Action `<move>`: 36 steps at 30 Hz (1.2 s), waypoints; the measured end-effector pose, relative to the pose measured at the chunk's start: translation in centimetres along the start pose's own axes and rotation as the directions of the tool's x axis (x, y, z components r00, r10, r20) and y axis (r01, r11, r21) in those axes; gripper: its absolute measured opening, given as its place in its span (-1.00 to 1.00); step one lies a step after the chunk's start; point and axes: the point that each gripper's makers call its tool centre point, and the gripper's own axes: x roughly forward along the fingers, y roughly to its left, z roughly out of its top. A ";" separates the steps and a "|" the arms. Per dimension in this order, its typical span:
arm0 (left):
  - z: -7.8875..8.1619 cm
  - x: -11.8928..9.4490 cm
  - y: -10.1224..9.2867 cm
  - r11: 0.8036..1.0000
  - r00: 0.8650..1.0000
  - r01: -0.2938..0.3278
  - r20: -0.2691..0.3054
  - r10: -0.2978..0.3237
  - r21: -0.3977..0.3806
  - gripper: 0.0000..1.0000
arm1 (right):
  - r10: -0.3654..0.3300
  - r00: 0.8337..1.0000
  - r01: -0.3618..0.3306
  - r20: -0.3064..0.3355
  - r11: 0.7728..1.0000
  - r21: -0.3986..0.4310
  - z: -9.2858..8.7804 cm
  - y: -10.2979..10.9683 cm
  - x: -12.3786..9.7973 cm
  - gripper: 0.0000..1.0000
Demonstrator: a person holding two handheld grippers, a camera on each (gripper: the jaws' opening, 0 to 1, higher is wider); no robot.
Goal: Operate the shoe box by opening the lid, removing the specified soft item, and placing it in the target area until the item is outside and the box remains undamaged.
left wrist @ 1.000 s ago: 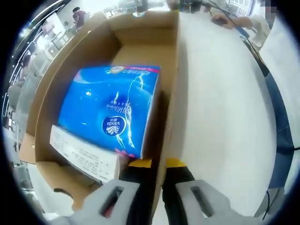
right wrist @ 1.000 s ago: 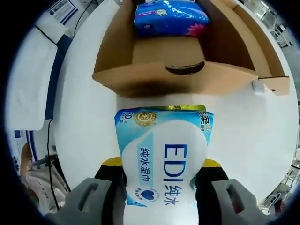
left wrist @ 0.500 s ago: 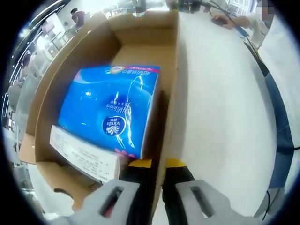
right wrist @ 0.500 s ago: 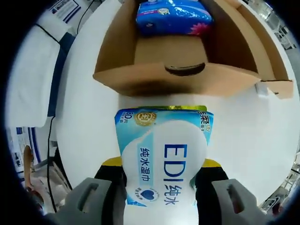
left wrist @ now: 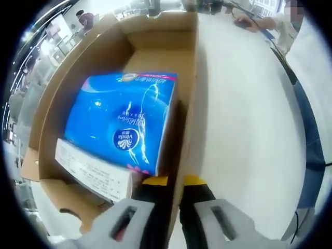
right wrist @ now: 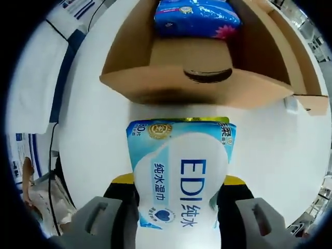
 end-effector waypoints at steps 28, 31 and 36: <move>-0.5 0.4 0.3 1.000 1.000 0.004 -0.004 -0.004 -0.009 -0.91 | -0.269 0.953 0.253 0.143 0.960 0.119 1.2 -1.2 -4.7 0.47; -0.4 0.2 0.1 1.000 1.000 -0.001 -0.005 0.001 -0.014 -0.91 | -0.316 0.936 0.285 0.155 0.939 0.194 1.1 -1.5 -6.0 0.49; -0.4 0.3 0.0 1.000 1.000 0.000 -0.009 0.000 -0.019 -0.91 | -0.358 0.912 0.290 0.201 0.909 0.300 1.8 -1.1 -7.9 0.54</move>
